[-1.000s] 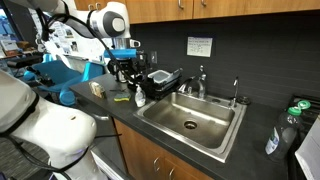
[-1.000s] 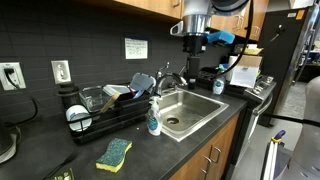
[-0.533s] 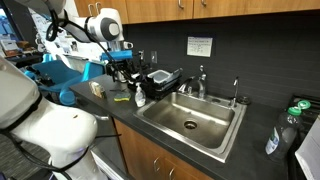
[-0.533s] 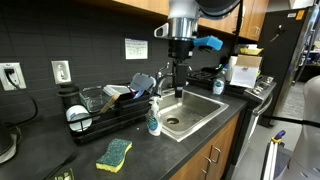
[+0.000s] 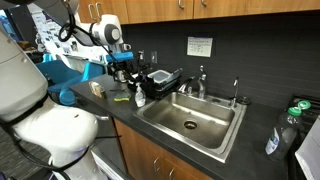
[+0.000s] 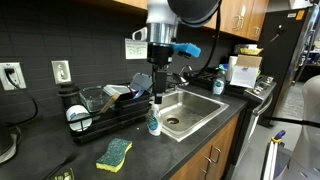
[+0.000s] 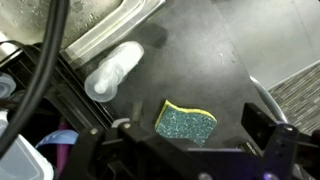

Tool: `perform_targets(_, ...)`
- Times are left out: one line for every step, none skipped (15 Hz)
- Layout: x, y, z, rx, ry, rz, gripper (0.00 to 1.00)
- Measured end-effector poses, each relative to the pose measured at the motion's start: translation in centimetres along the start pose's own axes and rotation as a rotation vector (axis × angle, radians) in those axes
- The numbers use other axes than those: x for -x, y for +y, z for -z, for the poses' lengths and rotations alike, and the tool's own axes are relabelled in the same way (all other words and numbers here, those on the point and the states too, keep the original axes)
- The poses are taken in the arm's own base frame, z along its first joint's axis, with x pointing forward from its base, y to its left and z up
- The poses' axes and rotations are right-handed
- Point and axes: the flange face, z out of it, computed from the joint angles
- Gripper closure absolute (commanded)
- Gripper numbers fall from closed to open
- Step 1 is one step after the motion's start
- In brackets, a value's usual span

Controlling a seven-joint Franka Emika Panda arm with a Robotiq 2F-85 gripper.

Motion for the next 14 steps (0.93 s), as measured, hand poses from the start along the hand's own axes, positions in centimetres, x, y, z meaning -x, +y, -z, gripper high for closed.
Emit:
perform_targets(-0.6,0.0,-0.2,-0.001,0.003,0.015,0.00)
perform_targets(-1.2,-0.1,-0.4,-0.005,0.006,0.029,0.00)
perform_targets(-1.8,-0.3,-0.6,-0.015,0.009,0.044,0.00)
perform_targets(-2.4,-0.6,-0.9,-0.027,0.012,0.056,0.00)
perform_targets(-2.9,-1.0,-1.2,-0.041,0.014,0.068,0.00)
perform_targets(-3.3,-1.3,-1.5,-0.054,0.015,0.079,0.00)
perform_targets(-3.7,-1.7,-1.8,-0.064,0.015,0.091,0.00)
perform_targets(-4.0,-2.0,-2.1,-0.072,0.016,0.101,0.00)
perform_targets(-4.4,-2.3,-2.4,-0.075,0.018,0.109,0.00)
perform_targets(-4.6,-2.5,-2.7,-0.077,0.018,0.117,0.00)
perform_targets(-4.8,-2.6,-3.0,-0.078,0.018,0.125,0.00)
perform_targets(-5.0,-2.6,-3.4,-0.079,0.018,0.133,0.00)
perform_targets(-5.2,-2.6,-3.8,-0.083,0.017,0.138,0.00)
perform_targets(-5.4,-2.7,-4.1,-0.087,0.015,0.142,0.00)
